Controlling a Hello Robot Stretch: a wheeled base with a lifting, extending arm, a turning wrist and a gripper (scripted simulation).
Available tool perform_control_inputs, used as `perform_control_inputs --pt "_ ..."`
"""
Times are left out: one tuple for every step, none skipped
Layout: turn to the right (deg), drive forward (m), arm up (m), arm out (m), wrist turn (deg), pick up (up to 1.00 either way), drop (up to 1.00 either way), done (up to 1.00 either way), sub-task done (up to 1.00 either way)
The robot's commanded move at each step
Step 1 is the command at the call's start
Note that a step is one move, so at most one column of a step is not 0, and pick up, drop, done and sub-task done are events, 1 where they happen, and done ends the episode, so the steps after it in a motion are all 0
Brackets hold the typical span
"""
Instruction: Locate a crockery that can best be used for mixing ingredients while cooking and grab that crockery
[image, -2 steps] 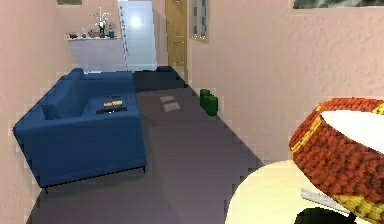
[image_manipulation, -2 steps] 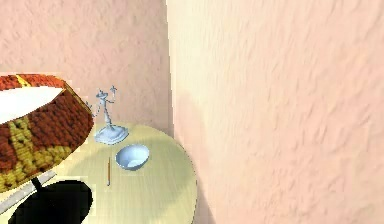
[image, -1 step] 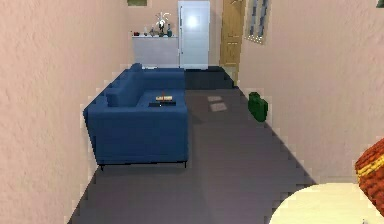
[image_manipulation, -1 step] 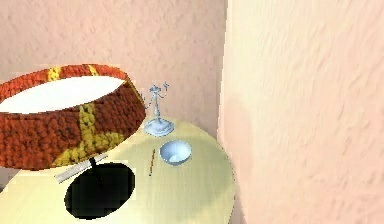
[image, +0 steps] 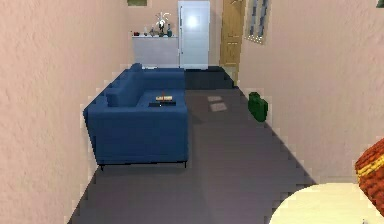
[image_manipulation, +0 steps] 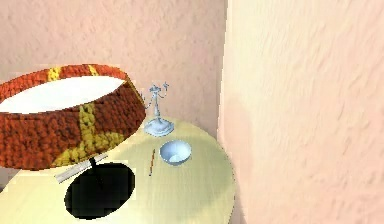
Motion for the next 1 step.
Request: perform_control_inputs --pt "0.0 0.00 0.36 0.00 0.0 0.00 0.00 0.00 0.00"
